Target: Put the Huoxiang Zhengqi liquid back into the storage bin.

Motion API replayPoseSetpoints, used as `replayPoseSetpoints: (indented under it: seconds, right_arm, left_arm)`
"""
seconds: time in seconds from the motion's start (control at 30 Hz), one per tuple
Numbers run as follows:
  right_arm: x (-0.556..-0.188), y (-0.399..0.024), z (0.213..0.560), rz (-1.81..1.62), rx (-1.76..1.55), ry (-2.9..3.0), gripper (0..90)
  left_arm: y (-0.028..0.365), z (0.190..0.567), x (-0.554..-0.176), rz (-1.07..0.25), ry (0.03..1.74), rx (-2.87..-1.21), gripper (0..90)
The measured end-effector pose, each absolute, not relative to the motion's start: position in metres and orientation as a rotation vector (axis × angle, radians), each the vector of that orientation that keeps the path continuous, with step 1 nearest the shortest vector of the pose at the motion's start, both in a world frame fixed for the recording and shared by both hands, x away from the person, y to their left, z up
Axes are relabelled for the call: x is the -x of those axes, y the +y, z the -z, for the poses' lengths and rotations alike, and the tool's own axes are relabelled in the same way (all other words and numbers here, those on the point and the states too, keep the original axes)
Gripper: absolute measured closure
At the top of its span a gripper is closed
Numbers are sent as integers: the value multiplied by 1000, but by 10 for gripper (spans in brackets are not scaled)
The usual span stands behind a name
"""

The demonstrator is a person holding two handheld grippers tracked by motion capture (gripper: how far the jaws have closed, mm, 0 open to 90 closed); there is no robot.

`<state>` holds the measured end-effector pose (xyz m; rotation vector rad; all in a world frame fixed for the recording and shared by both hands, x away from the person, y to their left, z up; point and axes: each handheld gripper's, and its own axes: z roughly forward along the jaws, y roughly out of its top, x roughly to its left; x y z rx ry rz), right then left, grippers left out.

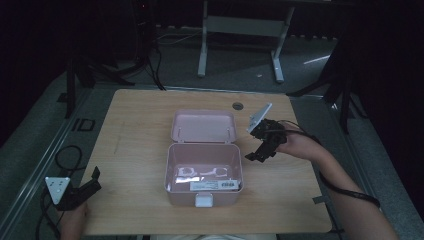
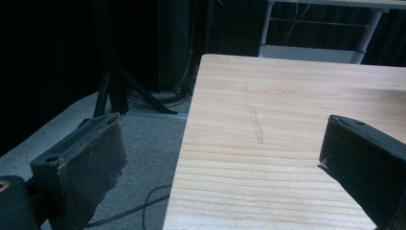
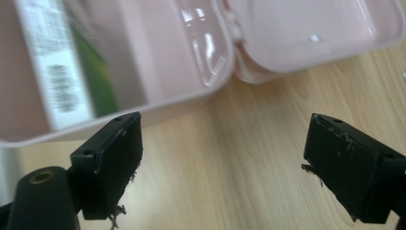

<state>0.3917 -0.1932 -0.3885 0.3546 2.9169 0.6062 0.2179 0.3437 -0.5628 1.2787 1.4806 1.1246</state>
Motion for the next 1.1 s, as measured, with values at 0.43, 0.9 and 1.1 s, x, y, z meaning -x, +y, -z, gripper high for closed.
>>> replayPoseSetpoints:
  seconds: [0.43, 0.9, 1.1]
  right_arm:
    - [-415, -213, 480, -807, -596, 2715, 119]
    - [-414, -226, 539, -1017, -779, 2418, 118]
    - [-408, -246, 547, -1030, -832, 2371, 118]
  left_arm:
    - [344, 563, -218, -1122, 1483, -1279, 21]
    - [344, 563, -218, -1121, 1478, -1278, 21]
    - [344, 563, -218, -1121, 1475, -1278, 21]
